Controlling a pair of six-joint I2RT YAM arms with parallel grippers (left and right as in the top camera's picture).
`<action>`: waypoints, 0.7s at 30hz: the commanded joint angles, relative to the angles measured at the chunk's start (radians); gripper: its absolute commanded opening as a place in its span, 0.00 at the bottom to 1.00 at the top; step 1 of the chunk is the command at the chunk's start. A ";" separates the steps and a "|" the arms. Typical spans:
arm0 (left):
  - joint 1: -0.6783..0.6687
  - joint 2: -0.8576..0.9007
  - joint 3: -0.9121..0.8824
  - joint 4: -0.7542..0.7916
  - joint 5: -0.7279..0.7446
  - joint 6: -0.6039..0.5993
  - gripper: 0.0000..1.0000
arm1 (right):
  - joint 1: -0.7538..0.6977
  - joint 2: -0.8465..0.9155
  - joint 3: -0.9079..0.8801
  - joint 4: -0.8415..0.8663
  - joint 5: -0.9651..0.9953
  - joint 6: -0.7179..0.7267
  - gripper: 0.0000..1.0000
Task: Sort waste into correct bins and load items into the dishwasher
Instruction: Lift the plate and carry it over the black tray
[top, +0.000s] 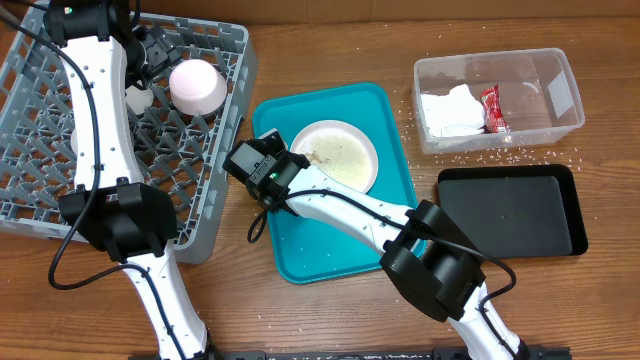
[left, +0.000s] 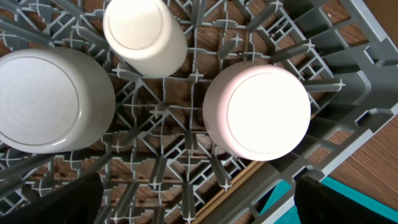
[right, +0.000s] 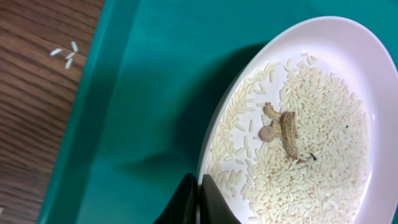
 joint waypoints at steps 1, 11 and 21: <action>0.004 -0.023 0.024 0.000 -0.013 -0.021 1.00 | 0.007 0.005 0.029 -0.003 0.084 -0.043 0.04; 0.004 -0.023 0.024 0.000 -0.013 -0.021 1.00 | 0.011 0.005 0.037 -0.009 0.232 -0.073 0.04; 0.004 -0.023 0.024 0.000 -0.013 -0.021 1.00 | 0.009 0.005 0.145 -0.090 0.325 -0.053 0.04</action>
